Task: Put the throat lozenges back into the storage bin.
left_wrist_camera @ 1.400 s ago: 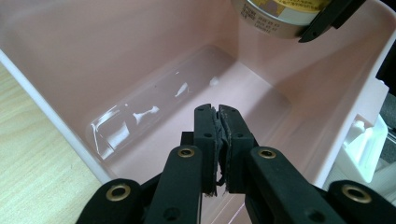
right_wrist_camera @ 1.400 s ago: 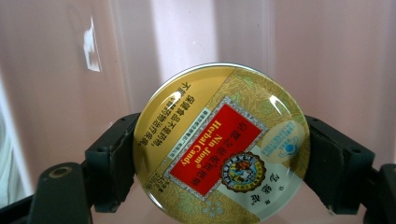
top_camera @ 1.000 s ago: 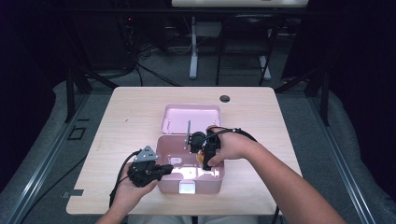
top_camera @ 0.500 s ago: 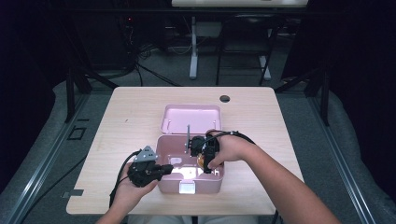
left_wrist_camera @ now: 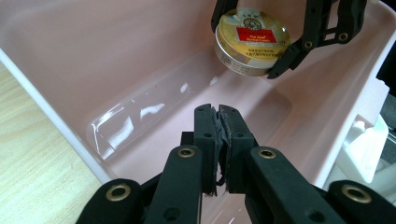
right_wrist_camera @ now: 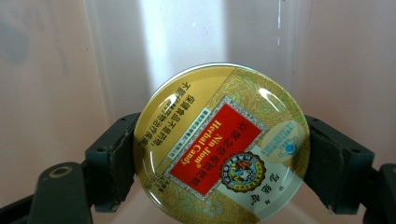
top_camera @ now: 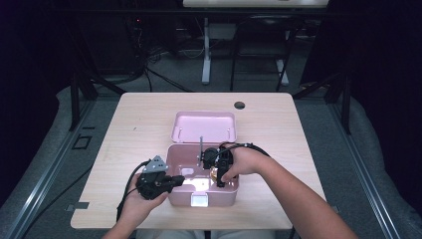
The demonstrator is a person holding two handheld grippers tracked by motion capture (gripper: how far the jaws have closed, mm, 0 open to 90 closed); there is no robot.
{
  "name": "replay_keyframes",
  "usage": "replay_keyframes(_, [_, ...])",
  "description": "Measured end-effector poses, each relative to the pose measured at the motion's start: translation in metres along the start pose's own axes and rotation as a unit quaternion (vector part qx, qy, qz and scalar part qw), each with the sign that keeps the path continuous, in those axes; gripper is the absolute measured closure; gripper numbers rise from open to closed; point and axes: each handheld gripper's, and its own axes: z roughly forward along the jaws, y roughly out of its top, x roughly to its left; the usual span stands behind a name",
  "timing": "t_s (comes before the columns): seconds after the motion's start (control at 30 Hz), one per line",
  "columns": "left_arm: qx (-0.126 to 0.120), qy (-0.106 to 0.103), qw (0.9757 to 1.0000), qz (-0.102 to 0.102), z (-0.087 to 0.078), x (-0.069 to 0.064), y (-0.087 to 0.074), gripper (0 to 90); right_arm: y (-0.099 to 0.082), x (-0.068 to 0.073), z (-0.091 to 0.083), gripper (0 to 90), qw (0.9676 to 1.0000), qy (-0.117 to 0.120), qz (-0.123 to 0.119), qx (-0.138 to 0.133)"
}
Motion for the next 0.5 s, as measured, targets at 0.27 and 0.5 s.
replay_keyframes(0.27, [-0.001, 0.001, 1.0, 0.0, 0.0002, -0.0002, -0.0002, 86.4, -0.0011, 0.0003, 0.0045, 20.0, 1.0, 0.004, 0.0, 0.005])
replay_keyframes(0.5, [-0.001, 0.001, 1.0, 0.0, 0.0001, -0.0001, -0.0002, 86.4, -0.0002, -0.0001, 0.0081, 19.9, 0.9999, 0.005, 0.0, 0.011])
